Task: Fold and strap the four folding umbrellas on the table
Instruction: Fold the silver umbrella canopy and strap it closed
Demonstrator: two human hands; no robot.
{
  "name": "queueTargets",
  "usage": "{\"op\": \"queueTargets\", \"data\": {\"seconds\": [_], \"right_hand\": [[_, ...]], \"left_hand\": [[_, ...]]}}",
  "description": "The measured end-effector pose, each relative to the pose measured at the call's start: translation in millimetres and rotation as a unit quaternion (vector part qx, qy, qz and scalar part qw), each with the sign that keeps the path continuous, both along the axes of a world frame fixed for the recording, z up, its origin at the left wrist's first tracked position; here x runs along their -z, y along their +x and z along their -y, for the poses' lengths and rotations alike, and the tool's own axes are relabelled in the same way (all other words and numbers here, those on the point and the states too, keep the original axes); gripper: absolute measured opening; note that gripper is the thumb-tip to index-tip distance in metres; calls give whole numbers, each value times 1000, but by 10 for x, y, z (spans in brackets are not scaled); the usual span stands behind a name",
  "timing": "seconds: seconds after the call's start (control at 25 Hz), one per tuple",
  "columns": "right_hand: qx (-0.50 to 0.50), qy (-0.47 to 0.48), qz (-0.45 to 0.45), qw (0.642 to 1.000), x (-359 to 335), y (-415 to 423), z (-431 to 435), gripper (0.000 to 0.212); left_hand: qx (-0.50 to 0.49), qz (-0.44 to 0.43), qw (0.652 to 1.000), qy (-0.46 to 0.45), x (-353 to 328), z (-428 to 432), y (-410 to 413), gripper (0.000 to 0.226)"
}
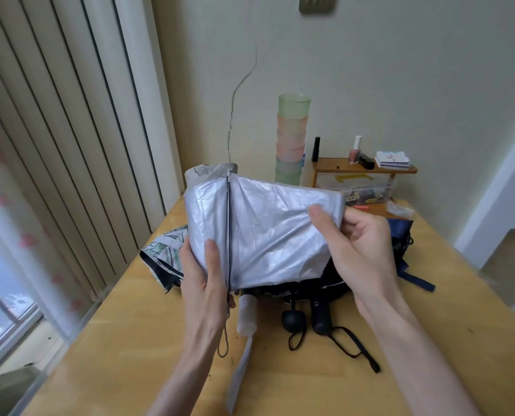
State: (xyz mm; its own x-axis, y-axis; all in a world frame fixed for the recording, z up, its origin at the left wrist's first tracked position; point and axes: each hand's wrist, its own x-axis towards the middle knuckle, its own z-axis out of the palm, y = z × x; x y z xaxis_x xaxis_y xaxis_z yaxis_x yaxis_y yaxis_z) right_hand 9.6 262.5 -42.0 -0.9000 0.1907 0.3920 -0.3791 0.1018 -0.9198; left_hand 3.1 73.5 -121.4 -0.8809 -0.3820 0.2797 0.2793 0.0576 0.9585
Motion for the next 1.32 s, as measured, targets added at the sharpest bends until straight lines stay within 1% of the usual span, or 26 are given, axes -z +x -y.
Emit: {"op": "queueTargets", "data": {"seconds": [0.08, 0.12, 0.2, 0.24, 0.32, 0.36, 0.44, 0.48, 0.52, 0.6, 0.64, 0.68, 0.72, 0.76, 0.8, 0.84, 0.88, 0.92, 0.96, 1.0, 1.04, 1.08, 1.2, 1.24, 1.28, 1.32], "right_hand": [[-19, 14, -14, 1000, -156, 142, 55, 13], [-31, 20, -18, 999, -221, 199, 83, 10], [-68, 34, -23, 997, -345, 250, 172, 8], [-89, 41, -22, 995, -401, 238, 231, 9], [-114, 70, -23, 991, -514, 141, 402, 13], [-117, 93, -24, 989, -551, 60, 501, 13], [-115, 142, -9, 983, -598, -106, 692, 17], [-116, 162, 7, 980, -631, -174, 771, 18], [-133, 174, 29, 975, -661, -242, 828, 18], [-222, 196, 76, 952, -739, -285, 890, 14], [-272, 213, 96, 934, -793, -265, 889, 16], [-294, 216, 100, 926, -834, -275, 852, 28], [-286, 202, 87, 933, -872, -278, 783, 36], [-245, 169, 50, 953, -898, -313, 692, 35], [-180, 134, -6, 974, -920, -348, 590, 30], [-115, 122, -61, 984, -912, -428, 464, 27], [-62, 154, -91, 982, -898, -521, 332, 31], [-40, 209, -85, 973, -879, -605, 216, 46], [-52, 267, -44, 961, -854, -653, 138, 68], [-83, 305, 14, 949, -830, -698, 81, 86], [-115, 331, 62, 934, -819, -734, 40, 95], [-141, 343, 87, 924, -812, -755, 23, 94], [-159, 344, 100, 920, -800, -811, 49, 89], [-169, 336, 102, 921, -793, -835, 58, 88], [-184, 326, 101, 922, -784, -861, 64, 83], [-201, 314, 98, 923, -784, -856, 76, 74]], "left_hand": [[52, -15, 998, -40, 38, 38, -20, 104], [94, -38, 993, -57, 16, 32, -4, 117], [157, -49, 982, -95, -33, 18, 15, 126], [171, -30, 979, -108, -25, 5, 29, 128], [190, 17, 976, -107, -4, -5, 44, 139], [208, 48, 969, -122, -45, 6, 71, 133], [210, 81, 960, -167, -34, 14, 76, 85], [225, 69, 958, -163, -69, 0, 116, 72], [235, 54, 961, -137, -101, -20, 160, 63], [230, 40, 970, -75, -174, -68, 223, 52], [225, 38, 972, -53, -159, -64, 220, 53], [215, 36, 975, -43, -172, -59, 216, 54], [206, 39, 977, -34, -179, -47, 222, 54], [203, 48, 978, -23, -184, -23, 217, 54], [209, 56, 976, -10, -213, -8, 218, 59], [217, 65, 974, -4, -217, 9, 212, 65], [227, 70, 971, 3, -231, 18, 217, 67], [233, 73, 970, 11, -212, 30, 210, 65], [237, 79, 968, 18, -202, 40, 218, 60], [241, 86, 967, 23, -194, 46, 220, 54], [245, 94, 965, 25, -190, 45, 227, 49], [248, 104, 963, 28, -177, 44, 229, 45], [256, 102, 961, 22, -190, 60, 254, 40], [258, 96, 961, 16, -182, 74, 256, 47], [258, 92, 962, 8, -188, 78, 259, 61], [261, 88, 961, 0, -201, 79, 271, 80]]}}
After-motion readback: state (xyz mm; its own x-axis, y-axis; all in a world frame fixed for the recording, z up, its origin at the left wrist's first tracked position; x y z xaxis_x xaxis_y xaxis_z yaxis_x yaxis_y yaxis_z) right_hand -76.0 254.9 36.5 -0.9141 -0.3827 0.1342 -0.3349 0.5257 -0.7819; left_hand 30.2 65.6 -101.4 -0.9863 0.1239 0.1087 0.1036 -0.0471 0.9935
